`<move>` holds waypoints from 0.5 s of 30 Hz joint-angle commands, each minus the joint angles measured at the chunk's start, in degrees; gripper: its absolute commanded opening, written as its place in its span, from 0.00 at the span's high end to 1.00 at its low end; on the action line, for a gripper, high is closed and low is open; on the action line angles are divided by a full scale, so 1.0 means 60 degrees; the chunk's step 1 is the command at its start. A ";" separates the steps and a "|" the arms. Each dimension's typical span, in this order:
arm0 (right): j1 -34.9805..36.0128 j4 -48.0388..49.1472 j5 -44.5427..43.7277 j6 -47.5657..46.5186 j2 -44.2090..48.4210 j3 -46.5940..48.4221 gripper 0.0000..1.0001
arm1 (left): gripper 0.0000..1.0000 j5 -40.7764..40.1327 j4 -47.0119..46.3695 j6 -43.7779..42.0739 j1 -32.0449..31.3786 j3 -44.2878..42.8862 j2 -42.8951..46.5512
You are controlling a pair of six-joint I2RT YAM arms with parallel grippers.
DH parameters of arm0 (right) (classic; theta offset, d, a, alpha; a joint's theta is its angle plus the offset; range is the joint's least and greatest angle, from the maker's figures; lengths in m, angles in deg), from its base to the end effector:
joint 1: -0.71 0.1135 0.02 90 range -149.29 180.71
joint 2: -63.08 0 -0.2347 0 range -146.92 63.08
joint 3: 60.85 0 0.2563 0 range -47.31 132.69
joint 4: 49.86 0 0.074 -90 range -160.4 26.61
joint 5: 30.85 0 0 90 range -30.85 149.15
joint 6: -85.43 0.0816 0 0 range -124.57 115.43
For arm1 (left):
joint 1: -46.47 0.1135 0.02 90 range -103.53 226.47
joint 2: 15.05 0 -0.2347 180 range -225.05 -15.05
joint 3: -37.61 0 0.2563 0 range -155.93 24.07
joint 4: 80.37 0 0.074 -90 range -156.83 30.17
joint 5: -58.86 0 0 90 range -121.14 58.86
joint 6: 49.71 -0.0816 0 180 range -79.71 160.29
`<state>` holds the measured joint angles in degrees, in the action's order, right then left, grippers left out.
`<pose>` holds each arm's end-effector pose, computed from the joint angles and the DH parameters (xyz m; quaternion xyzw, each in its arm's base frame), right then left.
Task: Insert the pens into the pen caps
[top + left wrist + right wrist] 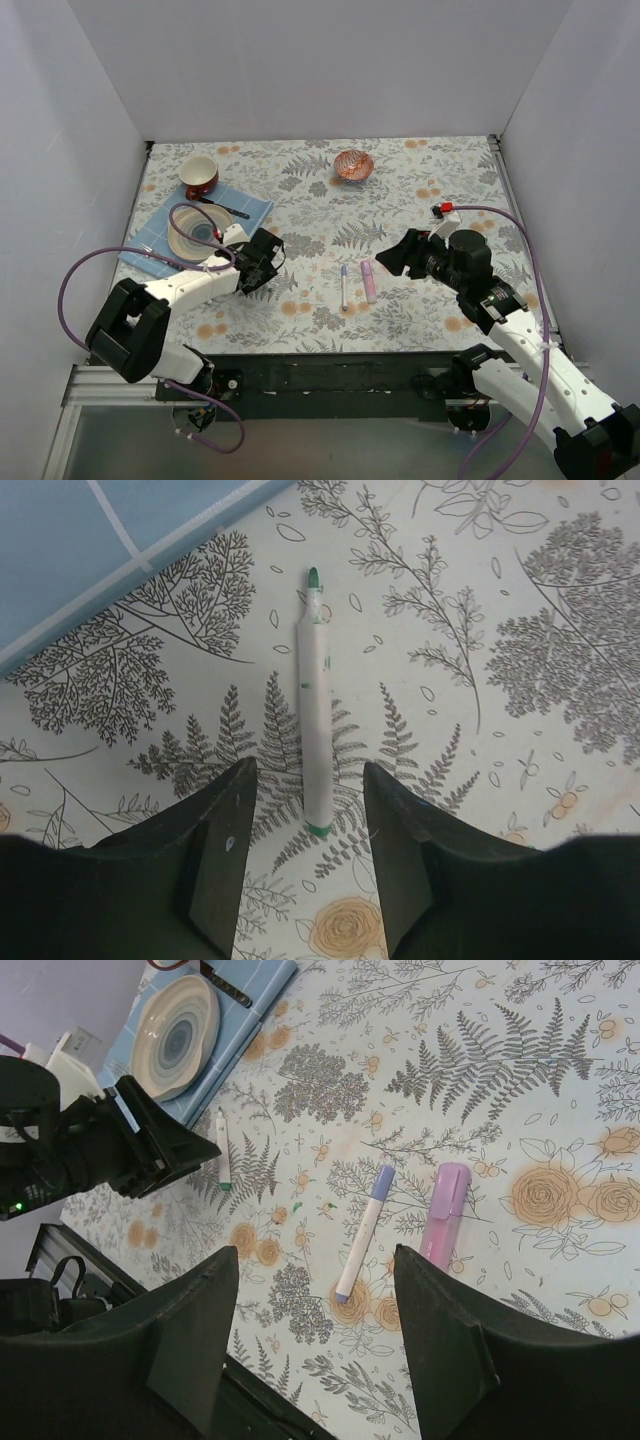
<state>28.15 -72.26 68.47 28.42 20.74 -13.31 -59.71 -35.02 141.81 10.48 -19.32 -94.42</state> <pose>0.2152 0.1266 0.2491 -0.0093 0.8036 0.3542 0.4782 0.2403 -0.1263 0.1115 -0.5546 0.7739 -0.0862 0.2933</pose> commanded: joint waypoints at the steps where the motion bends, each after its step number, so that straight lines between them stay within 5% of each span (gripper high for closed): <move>1: -0.0018 0.0481 0.0219 -0.0137 0.0100 0.0193 0.31 | 0.58 0.0616 -0.0716 -0.0790 0.0533 0.0260 -0.0291; 15: -0.0018 0.0745 0.0585 -0.0284 -0.0149 0.0325 0.31 | 0.96 0.1803 -0.1171 -0.1040 0.0578 0.0655 -0.1155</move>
<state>28.15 -71.49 70.27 28.07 20.56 -13.31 -52.65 -42.36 136.04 13.83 -17.69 -98.58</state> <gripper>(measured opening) 0.693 0.089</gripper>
